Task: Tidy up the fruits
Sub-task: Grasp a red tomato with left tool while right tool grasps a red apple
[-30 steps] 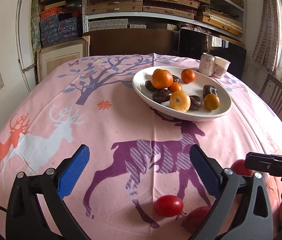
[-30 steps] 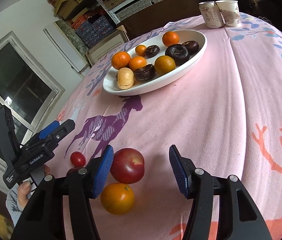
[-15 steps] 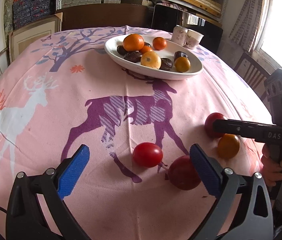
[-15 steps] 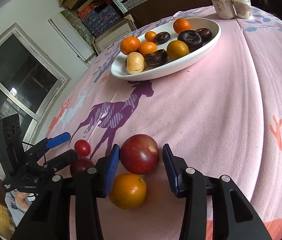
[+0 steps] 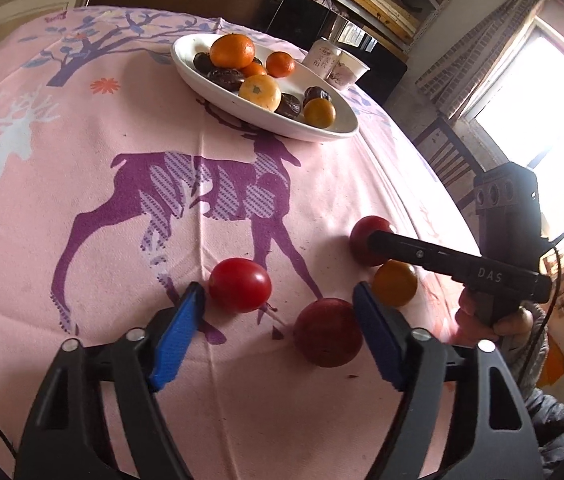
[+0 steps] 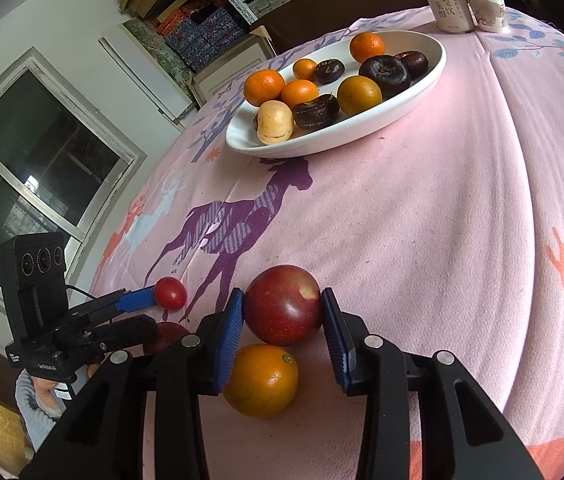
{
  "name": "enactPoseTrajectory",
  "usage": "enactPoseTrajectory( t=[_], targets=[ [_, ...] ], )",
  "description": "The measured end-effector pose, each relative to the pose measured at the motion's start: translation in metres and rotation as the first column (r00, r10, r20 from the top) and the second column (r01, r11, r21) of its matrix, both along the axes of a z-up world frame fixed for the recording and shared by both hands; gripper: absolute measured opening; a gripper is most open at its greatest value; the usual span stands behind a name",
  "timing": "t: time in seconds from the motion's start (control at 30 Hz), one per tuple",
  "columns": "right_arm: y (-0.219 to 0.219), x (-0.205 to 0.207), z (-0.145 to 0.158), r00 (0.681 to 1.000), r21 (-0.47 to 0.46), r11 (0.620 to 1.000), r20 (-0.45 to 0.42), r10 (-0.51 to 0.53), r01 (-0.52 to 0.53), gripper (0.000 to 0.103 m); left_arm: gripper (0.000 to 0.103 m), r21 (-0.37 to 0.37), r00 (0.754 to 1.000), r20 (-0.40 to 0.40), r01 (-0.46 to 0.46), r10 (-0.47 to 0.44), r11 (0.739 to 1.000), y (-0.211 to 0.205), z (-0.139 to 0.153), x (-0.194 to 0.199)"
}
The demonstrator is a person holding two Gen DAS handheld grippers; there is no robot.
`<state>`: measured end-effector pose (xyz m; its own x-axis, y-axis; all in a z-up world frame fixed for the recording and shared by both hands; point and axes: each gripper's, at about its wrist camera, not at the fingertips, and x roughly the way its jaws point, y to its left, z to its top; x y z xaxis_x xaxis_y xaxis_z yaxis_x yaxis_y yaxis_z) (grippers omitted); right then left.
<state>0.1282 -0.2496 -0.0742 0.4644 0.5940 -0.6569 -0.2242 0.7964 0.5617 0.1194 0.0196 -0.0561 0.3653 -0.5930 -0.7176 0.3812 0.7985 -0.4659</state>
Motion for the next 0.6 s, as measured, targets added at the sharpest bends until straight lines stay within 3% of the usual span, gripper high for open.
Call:
enactPoseTrajectory(
  t=[0.1, 0.3, 0.43, 0.6],
  targets=[
    [-0.002, 0.000, 0.000, 1.000, 0.004, 1.000, -0.003, -0.001, 0.001, 0.040, 0.063, -0.005, 0.999, -0.033, -0.017, 0.017, 1.000, 0.001, -0.001, 0.006],
    [-0.003, 0.000, 0.000, 1.000, 0.004, 1.000, -0.004, -0.001, 0.001, 0.039, 0.062, -0.008, 0.996, -0.088, -0.033, 0.033, 0.999, 0.000, -0.001, 0.013],
    [-0.004, 0.001, -0.001, 1.000, 0.010, 1.000, -0.008, -0.007, 0.007, 0.039, 0.062, -0.070, 0.988, -0.147, -0.056, 0.045, 0.996, 0.005, -0.001, 0.020],
    [-0.007, 0.001, -0.002, 1.000, 0.016, 1.000, -0.014, -0.017, 0.017, 0.039, 0.044, -0.023, 0.987, -0.154, -0.053, 0.049, 0.998, -0.005, -0.002, 0.019]
  ],
)
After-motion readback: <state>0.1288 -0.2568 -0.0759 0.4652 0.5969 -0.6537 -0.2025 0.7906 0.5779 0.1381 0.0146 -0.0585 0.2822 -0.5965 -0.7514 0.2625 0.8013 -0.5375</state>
